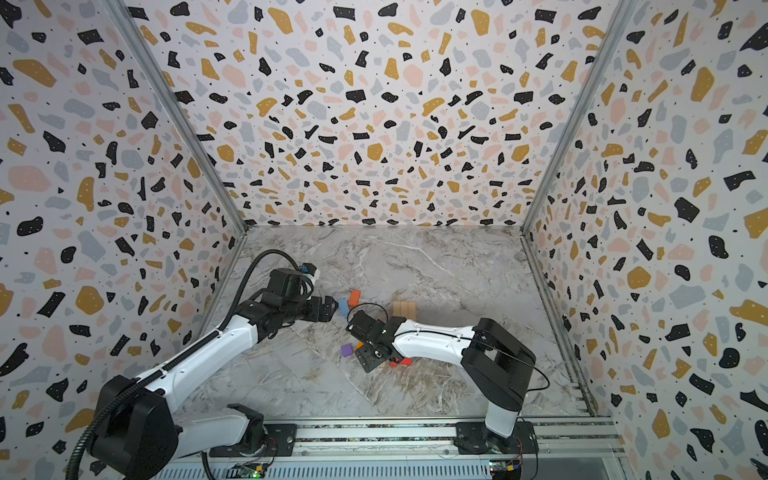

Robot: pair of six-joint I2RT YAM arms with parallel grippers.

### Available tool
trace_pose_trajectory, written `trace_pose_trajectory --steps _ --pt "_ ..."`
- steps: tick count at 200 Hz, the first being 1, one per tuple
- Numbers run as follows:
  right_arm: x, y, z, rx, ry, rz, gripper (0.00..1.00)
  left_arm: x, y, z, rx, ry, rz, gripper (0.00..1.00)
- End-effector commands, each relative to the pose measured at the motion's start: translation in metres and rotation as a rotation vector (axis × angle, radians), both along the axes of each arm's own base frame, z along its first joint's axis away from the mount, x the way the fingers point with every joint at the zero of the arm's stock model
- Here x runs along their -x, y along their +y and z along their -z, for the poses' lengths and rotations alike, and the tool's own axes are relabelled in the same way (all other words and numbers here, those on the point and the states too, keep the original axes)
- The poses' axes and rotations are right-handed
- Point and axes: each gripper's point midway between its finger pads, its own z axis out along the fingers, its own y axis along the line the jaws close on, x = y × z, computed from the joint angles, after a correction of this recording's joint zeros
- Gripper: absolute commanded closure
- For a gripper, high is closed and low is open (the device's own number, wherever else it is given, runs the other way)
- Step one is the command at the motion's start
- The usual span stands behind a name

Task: Build the wood block tower
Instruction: 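Lower the right gripper onto the orange block and close on it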

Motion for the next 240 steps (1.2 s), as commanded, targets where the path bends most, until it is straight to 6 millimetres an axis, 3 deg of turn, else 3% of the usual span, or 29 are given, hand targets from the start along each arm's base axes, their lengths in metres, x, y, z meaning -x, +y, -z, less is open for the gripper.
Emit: trace_pose_trajectory --steps 1,42,137,203,240 --pt "-0.005 0.01 -0.006 -0.019 -0.027 0.027 0.25 -0.006 0.001 -0.021 0.024 -0.07 0.002 0.04" --pt "-0.012 0.0 0.01 0.021 -0.037 0.062 0.32 -0.009 0.007 -0.024 0.031 -0.086 -0.023 0.04" --pt "-0.025 -0.003 0.017 0.0 -0.01 0.152 0.43 -0.008 0.009 -0.014 0.022 -0.055 -0.028 0.05" --pt "-0.043 -0.009 -0.003 -0.046 -0.033 0.167 0.44 -0.01 0.009 -0.012 0.019 -0.048 -0.032 0.05" --pt "-0.038 0.006 -0.022 -0.128 -0.009 0.129 0.35 -0.009 0.01 -0.013 0.021 -0.054 -0.037 0.05"
